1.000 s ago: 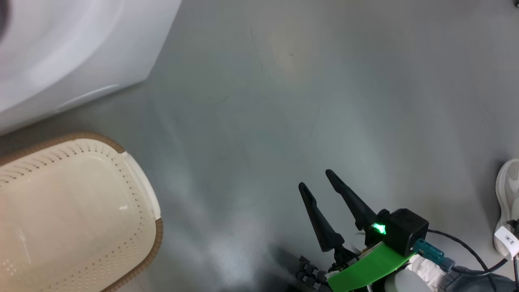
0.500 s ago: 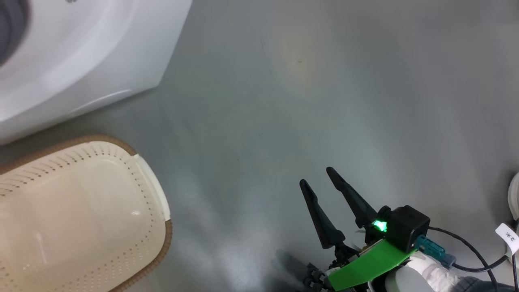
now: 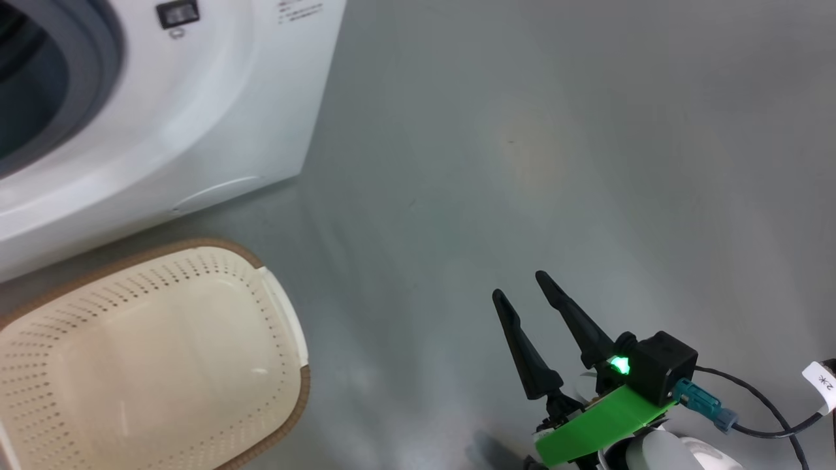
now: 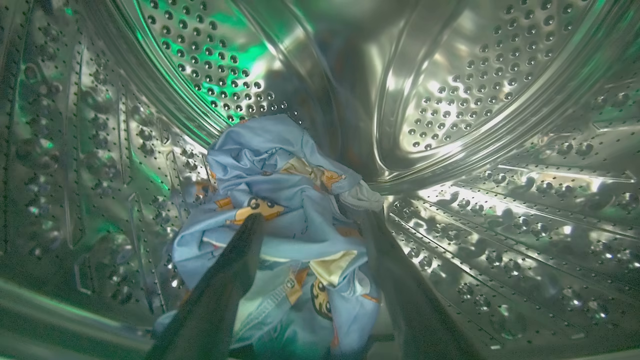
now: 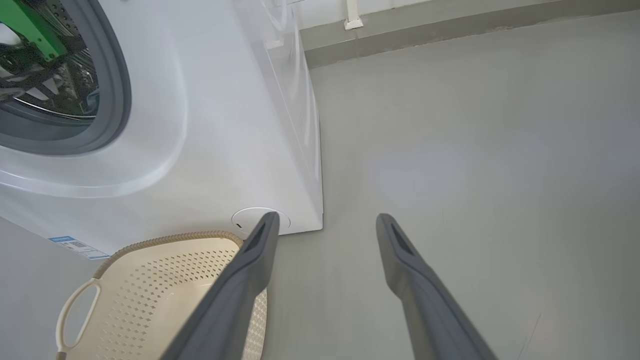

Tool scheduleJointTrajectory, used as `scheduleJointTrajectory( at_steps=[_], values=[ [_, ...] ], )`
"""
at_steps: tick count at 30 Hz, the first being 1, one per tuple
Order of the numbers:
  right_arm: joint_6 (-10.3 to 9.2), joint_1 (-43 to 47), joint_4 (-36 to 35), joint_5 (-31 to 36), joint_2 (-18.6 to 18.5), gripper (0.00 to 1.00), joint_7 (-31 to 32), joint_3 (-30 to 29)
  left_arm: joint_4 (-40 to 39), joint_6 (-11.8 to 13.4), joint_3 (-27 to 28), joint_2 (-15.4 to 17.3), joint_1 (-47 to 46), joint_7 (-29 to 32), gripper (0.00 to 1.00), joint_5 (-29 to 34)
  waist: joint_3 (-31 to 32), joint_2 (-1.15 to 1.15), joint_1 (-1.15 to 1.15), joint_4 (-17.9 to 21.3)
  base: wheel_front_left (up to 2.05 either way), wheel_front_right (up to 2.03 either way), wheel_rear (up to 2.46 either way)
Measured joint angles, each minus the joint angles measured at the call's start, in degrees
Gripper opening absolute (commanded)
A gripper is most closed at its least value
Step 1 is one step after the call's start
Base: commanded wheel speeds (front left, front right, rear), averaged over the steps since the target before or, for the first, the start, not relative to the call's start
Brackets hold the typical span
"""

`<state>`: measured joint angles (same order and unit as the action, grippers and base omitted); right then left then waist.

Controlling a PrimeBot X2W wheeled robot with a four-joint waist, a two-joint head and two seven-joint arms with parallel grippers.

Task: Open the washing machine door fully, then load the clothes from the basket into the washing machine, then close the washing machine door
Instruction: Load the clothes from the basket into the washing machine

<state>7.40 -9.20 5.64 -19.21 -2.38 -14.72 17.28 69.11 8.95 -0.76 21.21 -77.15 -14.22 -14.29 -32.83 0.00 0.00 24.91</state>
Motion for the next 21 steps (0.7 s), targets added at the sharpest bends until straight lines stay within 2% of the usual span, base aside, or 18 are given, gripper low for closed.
scheduleJointTrajectory(
  at_steps=[3, 10, 12, 13, 21],
  values=[
    [0.0, 0.0, 0.1, 1.2, 0.0, 1.0, 0.0, -0.2, -1.2, -0.1, 0.5, -1.4, 3.1, -0.2, 1.0, -0.9, 1.1, 0.0, 0.0, -1.1, 0.0, 0.0, 0.0],
    [0.0, 0.9, 0.4, 2.1, 0.0, 1.0, 0.0, -1.4, -10.2, -0.7, 1.2, -4.8, 10.7, -0.5, 1.0, -1.1, 3.7, 0.0, 0.0, -3.5, 0.0, 0.0, 0.0],
    [0.0, 1.1, 0.7, 2.1, -0.1, 1.0, 0.0, -1.5, -14.8, -1.2, 2.9, -7.5, 15.5, -0.5, 1.0, -2.2, 5.1, 0.0, 0.0, -4.8, 0.0, 0.0, 0.0],
    [0.0, 1.1, 0.7, 2.1, -0.1, 1.0, 0.0, -1.5, -14.8, -1.2, 2.9, -7.5, 15.5, -0.5, 1.0, -2.2, 5.1, 0.0, 0.0, -4.8, 0.0, 0.0, 0.0],
    [0.0, 2.6, 1.0, 2.5, -1.4, 1.0, 0.0, -2.9, -26.0, -2.4, 4.7, -15.0, 31.3, -0.5, 1.0, -1.5, 10.9, 0.0, 0.0, -8.6, 0.0, 0.0, 0.0]
  ],
)
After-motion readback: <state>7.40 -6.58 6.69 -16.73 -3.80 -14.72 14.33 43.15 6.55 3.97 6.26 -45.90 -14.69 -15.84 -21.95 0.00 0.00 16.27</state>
